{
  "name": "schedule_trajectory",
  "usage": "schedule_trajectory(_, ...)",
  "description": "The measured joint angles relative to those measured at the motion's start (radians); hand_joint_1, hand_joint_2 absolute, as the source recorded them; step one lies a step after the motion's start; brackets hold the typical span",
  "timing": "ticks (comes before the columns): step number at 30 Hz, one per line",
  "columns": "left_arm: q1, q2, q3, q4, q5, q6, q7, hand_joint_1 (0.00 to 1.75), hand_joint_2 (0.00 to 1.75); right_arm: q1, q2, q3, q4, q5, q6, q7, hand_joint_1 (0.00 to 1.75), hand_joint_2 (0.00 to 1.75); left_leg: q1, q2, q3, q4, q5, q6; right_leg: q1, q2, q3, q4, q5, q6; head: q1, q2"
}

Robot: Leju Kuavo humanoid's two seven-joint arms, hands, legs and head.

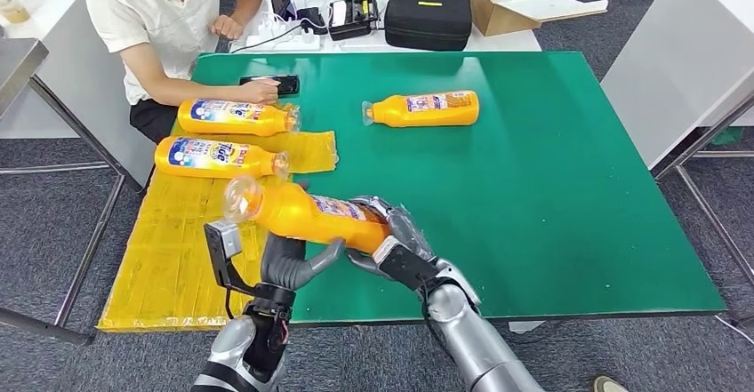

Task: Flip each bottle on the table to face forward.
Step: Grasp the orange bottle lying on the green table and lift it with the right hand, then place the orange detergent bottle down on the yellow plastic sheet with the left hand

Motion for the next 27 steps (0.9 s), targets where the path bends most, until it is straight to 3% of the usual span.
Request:
schedule_trajectory(12, -0.030, -0.005, 0.009, 0.001, 0.067, -0.014, -0.037, 0.00, 1.75, -0.016, 0.026, 0.063, 0.047, -0.037, -0.006, 0.014, 1.63, 1.75, 0.000, 0.000, -0.001, 0.000, 0.000, 0.000, -0.001, 0.000, 0.000, 0.000, 0.000, 0.000, 0.000, 0.000)
schedule_trajectory(16, -0.030, -0.005, 0.010, -0.002, 0.083, 0.026, -0.074, 1.74, 1.75, -0.020, 0.042, 0.075, 0.082, -0.045, -0.010, 0.010, 1.54, 1.75, 0.000, 0.000, -0.001, 0.000, 0.000, 0.000, 0.000, 0.000, 0.000, 0.000, 0.000, 0.000, 0.000, 0.000)
schedule_trajectory(20, -0.028, -0.005, 0.011, -0.013, 0.130, 0.036, -0.075, 1.75, 1.75, -0.022, 0.052, 0.087, 0.103, -0.054, -0.011, 0.010, 1.43, 1.75, 0.000, 0.000, -0.001, 0.000, 0.000, 0.000, 0.000, 0.000, 0.000, 0.000, 0.000, 0.000, 0.000, 0.000)
schedule_trajectory(22, -0.026, -0.005, 0.012, -0.015, 0.167, 0.012, -0.070, 1.75, 1.75, -0.023, 0.053, 0.090, 0.111, -0.058, -0.011, 0.009, 1.26, 1.75, 0.000, 0.000, -0.001, 0.000, 0.000, 0.000, -0.001, 0.000, 0.000, 0.000, 0.000, 0.000, 0.000, 0.000)
schedule_trajectory(25, -0.024, -0.005, 0.012, -0.017, 0.198, -0.030, -0.066, 1.75, 1.75, -0.024, 0.053, 0.092, 0.121, -0.065, -0.011, 0.003, 0.84, 1.75, 0.000, 0.000, -0.001, 0.000, 0.000, 0.000, -0.001, 0.000, 0.000, 0.000, 0.000, 0.000, 0.000, 0.000)
schedule_trajectory(27, -0.022, -0.005, 0.013, -0.018, 0.204, -0.048, -0.060, 1.75, 1.75, -0.024, 0.053, 0.092, 0.127, -0.069, -0.013, -0.002, 0.36, 1.75, 0.000, 0.000, -0.001, 0.000, 0.000, 0.000, -0.001, 0.000, 0.000, 0.000, 0.000, 0.000, 0.000, 0.000)
